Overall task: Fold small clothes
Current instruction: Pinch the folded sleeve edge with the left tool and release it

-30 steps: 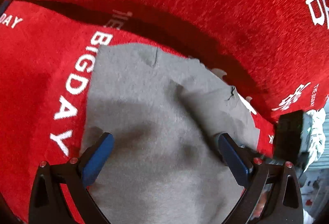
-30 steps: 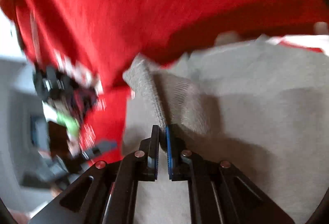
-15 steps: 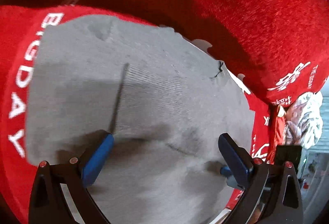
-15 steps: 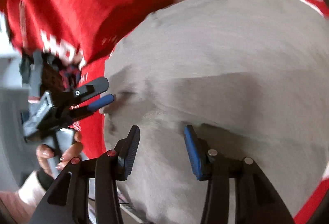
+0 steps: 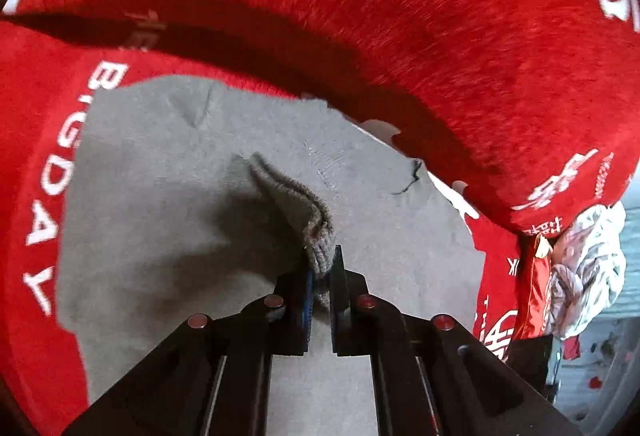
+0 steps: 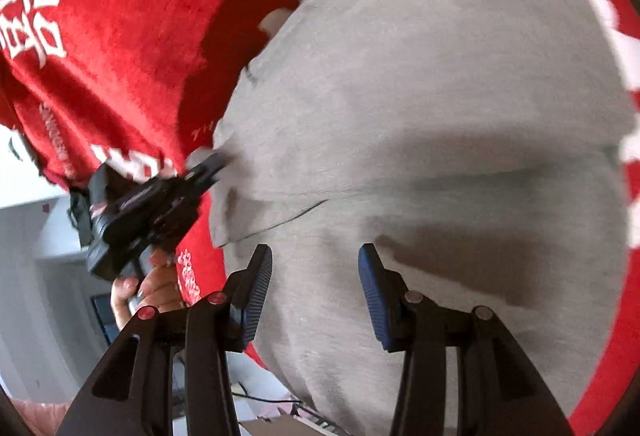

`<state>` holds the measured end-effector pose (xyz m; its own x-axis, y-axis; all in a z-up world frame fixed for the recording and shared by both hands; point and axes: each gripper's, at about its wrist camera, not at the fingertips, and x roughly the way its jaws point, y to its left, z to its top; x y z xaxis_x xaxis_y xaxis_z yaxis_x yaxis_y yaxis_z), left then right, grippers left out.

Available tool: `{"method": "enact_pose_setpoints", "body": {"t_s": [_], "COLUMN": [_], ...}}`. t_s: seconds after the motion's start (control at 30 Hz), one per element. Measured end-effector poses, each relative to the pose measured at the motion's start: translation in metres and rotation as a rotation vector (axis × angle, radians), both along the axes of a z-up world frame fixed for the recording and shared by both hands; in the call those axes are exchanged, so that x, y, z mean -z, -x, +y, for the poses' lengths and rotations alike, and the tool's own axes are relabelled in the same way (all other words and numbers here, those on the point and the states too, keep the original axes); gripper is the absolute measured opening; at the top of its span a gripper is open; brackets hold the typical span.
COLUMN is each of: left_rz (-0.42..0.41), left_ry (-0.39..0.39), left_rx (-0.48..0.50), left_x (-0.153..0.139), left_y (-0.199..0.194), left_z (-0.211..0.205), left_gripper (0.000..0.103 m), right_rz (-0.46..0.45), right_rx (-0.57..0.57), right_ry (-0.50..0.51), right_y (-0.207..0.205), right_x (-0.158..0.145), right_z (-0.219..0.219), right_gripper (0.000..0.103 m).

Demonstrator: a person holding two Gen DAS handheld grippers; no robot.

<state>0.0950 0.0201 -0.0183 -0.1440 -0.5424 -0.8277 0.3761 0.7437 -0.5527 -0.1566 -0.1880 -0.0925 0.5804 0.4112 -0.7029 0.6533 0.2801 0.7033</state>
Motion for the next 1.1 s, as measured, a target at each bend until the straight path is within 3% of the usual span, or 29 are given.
{"method": "enact_pose_setpoints", "body": {"t_s": [0.27, 0.3, 0.33, 0.43, 0.53, 0.7, 0.87, 1.0, 1.1], "left_rz": [0.013, 0.006, -0.004, -0.029, -0.034, -0.043, -0.11, -0.206, -0.24], "left_ry": [-0.058, -0.055, -0.049, -0.043, -0.081, -0.144, -0.213, -0.329, -0.34], "left_rx": [0.004, 0.003, 0.007, 0.042, 0.075, 0.085, 0.095, 0.092, 0.053], "left_x": [0.012, 0.009, 0.005, -0.002, 0.009, 0.026, 0.016, 0.004, -0.008], "left_y": [0.008, 0.009, 0.011, 0.02, 0.031, 0.042, 0.038, 0.032, 0.029], "left_z": [0.016, 0.016, 0.016, 0.015, 0.014, 0.024, 0.042, 0.054, 0.063], "left_gripper": [0.008, 0.008, 0.008, 0.008, 0.008, 0.008, 0.008, 0.027, 0.071], "right_rz": [0.015, 0.025, 0.056, 0.041, 0.041, 0.099, 0.086, 0.106, 0.091], "right_rx": [0.432, 0.471, 0.489, 0.439, 0.348, 0.28, 0.267, 0.196, 0.133], "right_ry": [-0.062, -0.066, -0.053, 0.036, 0.119, 0.088, 0.099, 0.094, 0.078], "right_y": [0.074, 0.08, 0.082, 0.079, 0.074, 0.075, 0.083, 0.084, 0.088], "right_x": [0.026, 0.027, 0.027, 0.008, -0.008, 0.021, 0.019, 0.007, -0.005], "right_z": [-0.06, -0.065, -0.071, -0.088, -0.099, -0.095, -0.092, -0.09, -0.084], "right_gripper": [0.047, 0.038, 0.005, 0.006, 0.006, 0.006, 0.004, 0.01, 0.023]}}
